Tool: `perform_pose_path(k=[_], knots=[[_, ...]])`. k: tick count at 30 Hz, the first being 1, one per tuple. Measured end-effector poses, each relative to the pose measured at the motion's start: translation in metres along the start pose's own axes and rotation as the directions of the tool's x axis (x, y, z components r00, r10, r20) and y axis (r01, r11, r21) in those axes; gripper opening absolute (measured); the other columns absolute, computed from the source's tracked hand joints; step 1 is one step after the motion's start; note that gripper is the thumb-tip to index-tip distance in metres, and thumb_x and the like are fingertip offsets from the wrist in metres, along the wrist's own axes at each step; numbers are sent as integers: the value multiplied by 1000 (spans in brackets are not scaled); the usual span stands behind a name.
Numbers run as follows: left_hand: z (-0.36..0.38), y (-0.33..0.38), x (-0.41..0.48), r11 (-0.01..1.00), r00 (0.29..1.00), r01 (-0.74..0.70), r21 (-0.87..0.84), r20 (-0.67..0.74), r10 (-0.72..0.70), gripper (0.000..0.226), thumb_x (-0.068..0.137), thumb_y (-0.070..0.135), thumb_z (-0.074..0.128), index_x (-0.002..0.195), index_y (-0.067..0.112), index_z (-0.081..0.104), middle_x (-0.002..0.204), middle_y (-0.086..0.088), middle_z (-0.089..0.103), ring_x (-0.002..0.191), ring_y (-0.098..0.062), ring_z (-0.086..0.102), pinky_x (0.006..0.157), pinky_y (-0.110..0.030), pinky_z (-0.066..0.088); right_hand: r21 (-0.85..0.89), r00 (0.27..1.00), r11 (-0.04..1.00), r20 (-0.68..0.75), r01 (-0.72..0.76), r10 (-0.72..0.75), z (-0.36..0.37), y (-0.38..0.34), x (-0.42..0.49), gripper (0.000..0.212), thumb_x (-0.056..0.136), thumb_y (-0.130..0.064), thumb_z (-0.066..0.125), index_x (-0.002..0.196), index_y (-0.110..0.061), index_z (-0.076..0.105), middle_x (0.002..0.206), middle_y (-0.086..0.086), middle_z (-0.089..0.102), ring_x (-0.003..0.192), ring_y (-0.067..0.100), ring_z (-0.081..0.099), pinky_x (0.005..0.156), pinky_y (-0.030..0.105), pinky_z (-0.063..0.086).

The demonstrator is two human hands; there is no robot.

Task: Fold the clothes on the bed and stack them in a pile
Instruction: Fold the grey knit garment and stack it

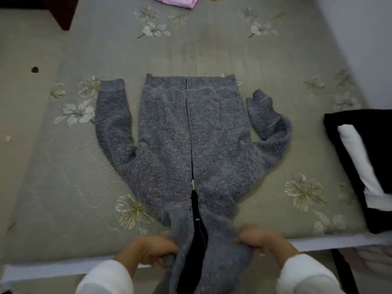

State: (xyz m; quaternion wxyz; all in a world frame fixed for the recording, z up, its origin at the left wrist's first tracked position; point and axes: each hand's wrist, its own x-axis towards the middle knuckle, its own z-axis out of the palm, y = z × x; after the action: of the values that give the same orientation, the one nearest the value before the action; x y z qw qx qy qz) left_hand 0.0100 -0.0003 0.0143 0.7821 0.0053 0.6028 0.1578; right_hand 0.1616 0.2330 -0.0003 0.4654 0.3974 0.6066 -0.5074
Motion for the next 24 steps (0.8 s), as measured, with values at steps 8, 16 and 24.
perform_pose_path(k=[8, 16, 24], knots=[[-81, 89, -39, 173, 833, -488, -856, -397, 385, 20, 92, 24, 52, 95, 7, 62, 79, -8, 63, 51, -13, 62, 45, -19, 53, 842, 907, 338, -381, 421, -183, -90, -119, 0, 12, 92, -12, 54, 86, -8, 63, 75, 6, 65, 67, 16, 63, 52, 26, 54], [-82, 107, 14, 817, 528, -574, -56, -788, 317, 27, 93, 23, 57, 120, 20, 58, 124, -6, 61, 103, -19, 59, 87, -33, 46, 320, 835, 880, -533, 351, -139, -92, -124, 45, 8, 93, -11, 51, 89, -10, 59, 86, 6, 61, 79, 21, 59, 69, 28, 51], [-68, 94, 77, 800, 725, 2, 600, -552, 412, 83, 88, 38, 60, 147, 52, 2, 159, 5, -17, 144, -37, -16, 114, -59, 10, -506, 780, 861, -518, 51, -351, -105, -85, 83, 59, 85, -45, 57, 139, -30, 41, 153, -2, 26, 141, 24, 17, 111, 51, 19]])
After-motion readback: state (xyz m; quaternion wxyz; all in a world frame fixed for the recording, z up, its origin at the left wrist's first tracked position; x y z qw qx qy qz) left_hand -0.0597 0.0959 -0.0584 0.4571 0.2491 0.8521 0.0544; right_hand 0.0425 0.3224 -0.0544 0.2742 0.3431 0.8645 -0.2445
